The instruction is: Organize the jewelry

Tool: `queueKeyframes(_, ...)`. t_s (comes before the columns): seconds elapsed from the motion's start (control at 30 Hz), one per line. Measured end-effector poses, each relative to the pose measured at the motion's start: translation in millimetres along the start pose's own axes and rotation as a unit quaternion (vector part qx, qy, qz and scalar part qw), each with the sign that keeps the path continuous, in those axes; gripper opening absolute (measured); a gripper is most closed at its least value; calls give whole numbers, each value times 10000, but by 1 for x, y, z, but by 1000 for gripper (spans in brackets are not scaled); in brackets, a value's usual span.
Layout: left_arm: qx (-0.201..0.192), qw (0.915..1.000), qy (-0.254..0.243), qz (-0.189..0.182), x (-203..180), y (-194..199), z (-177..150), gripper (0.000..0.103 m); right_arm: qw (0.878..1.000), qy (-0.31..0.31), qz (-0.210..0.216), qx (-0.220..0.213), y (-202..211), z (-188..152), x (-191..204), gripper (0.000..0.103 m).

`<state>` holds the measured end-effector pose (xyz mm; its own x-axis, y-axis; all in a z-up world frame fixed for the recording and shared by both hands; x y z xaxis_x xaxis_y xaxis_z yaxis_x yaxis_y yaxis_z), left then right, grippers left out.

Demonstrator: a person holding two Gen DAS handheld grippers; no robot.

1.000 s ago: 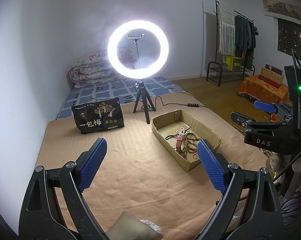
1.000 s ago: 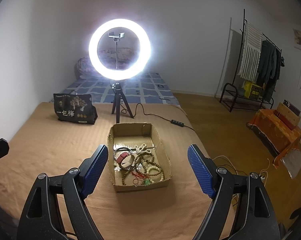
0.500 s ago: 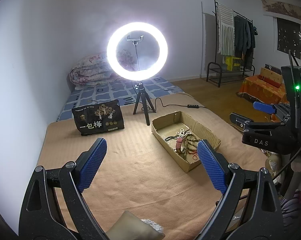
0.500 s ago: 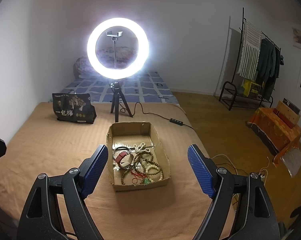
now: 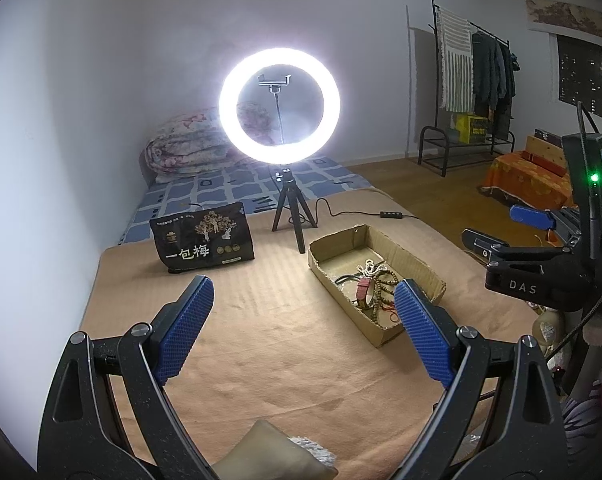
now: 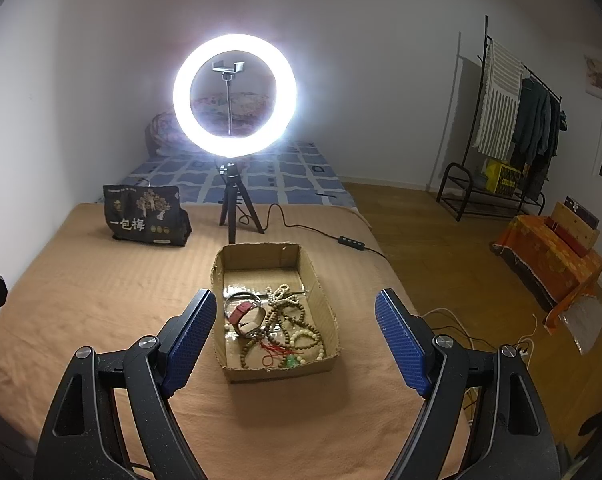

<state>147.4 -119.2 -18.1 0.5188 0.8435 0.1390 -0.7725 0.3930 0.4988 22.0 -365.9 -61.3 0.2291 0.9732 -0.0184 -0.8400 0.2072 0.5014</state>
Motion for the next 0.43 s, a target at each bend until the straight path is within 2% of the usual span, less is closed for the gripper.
queueKeyframes(0.33,-43,10000,-25,26,0,0,0,94,10000,39,26,39,-1,-1,2,82)
queueKeyframes(0.43,-126,9998,-73,133,2,1,0,94,10000,54,17,47,-2,0,3,82)
Point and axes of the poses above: each gripper's, at about its wrist camera, not at the fingertips, and y roughly against the way its jaws point, x to its left, z to its top, the point moved 4 cm from there along -y, roughly the way its jaws point, and after that the axes turned 6 degrees about -y, right-handed, at the moved point
